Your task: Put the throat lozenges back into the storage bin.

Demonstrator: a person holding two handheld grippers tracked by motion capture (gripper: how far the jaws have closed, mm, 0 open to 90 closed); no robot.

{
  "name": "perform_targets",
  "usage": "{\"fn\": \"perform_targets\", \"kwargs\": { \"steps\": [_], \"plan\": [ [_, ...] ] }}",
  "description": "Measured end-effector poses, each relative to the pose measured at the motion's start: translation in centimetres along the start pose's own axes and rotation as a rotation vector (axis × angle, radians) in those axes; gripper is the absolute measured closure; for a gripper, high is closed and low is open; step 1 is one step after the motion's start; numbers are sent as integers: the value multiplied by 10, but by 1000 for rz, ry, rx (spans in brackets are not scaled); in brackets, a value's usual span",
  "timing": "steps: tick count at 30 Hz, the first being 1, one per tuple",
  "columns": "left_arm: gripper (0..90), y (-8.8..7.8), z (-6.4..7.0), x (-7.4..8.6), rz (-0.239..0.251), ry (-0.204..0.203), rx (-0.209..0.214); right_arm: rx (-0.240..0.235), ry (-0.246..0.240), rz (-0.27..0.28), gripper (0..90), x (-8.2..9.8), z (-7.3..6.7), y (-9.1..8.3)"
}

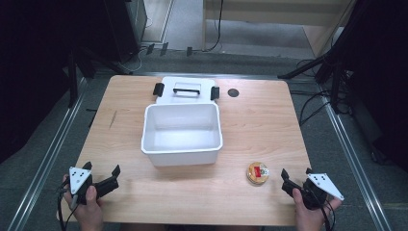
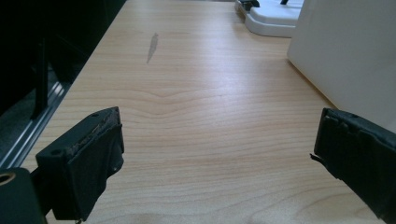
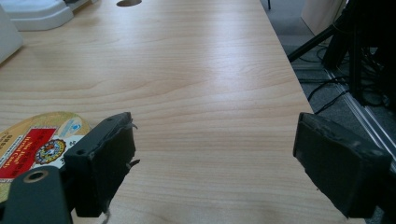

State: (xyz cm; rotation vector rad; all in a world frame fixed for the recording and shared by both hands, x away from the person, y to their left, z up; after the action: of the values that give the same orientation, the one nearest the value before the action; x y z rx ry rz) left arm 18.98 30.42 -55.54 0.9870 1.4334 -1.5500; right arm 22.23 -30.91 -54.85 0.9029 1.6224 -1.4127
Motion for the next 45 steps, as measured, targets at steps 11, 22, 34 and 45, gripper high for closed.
{"fn": "perform_targets", "kwargs": {
  "steps": [11, 22, 34, 45],
  "plan": [
    [18, 2, 5, -1, -17, 47, -16, -86, 3, -79, 168, -9, 1, -4],
    [30, 4, 7, -1, -36, 68, -14, -125, -151, -423, 157, -37, -21, -1],
    [46, 6, 7, -2, -59, 74, -13, -187, -333, -716, 131, -55, -57, 16],
    [56, 7, 8, -2, -67, 77, -15, -166, -392, -947, 126, -63, -89, 38]
  ]
}}
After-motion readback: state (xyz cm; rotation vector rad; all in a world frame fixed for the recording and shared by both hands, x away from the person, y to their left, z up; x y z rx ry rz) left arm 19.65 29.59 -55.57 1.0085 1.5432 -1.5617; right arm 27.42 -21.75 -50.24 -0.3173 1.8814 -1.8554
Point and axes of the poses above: each handheld gripper's, and its own axes: y roughly forward along the jaws, x roughly out of its underside, z roughly to its right, the point moved 1 cm from there along y, roughly forward along the jaws, and after that the axes turned 1 degree about -x, right-handed, at the moved point
